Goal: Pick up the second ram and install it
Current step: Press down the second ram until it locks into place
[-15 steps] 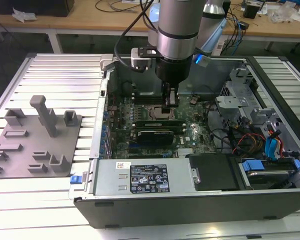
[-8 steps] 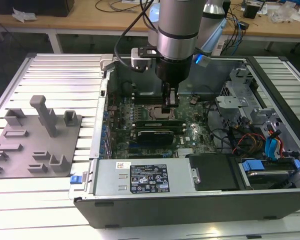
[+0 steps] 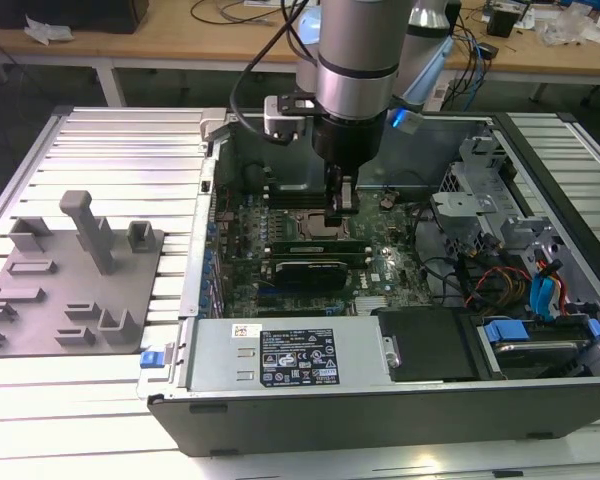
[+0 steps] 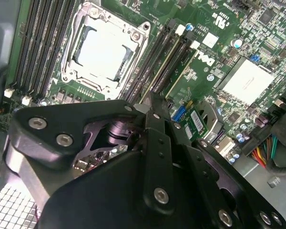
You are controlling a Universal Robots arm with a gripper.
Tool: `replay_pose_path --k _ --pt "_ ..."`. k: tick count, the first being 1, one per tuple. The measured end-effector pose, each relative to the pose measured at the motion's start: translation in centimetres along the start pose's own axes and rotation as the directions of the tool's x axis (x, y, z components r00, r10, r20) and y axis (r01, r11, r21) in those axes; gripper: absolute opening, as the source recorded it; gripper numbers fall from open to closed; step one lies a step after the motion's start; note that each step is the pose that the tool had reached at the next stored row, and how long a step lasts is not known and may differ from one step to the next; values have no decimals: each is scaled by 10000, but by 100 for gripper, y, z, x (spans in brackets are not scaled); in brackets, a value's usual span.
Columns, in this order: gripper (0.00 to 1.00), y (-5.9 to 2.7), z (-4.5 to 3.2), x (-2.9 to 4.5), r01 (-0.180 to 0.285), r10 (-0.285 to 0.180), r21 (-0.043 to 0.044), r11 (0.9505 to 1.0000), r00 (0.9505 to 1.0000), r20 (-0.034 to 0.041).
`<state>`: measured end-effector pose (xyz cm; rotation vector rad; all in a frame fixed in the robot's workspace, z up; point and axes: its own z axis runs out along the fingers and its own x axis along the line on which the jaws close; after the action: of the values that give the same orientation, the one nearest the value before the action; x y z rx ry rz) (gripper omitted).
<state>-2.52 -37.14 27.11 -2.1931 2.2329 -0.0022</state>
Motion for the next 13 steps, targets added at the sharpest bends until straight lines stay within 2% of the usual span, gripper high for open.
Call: replay_pose_path --k 4,5,6,8,10,13 --pt "8 -164 18 -3 0 0 0 10000 10000 -4" --pt "8 -301 41 -5 1 -1 1 10000 10000 -15" --pt "8 -334 88 -6 0 0 1 10000 10000 -16" --pt "8 -347 127 -6 0 0 1 10000 10000 -15" --pt "8 -353 202 -15 -2 2 1 10000 10000 -17" --pt "8 -372 256 -20 -10 10 1 10000 10000 -16"
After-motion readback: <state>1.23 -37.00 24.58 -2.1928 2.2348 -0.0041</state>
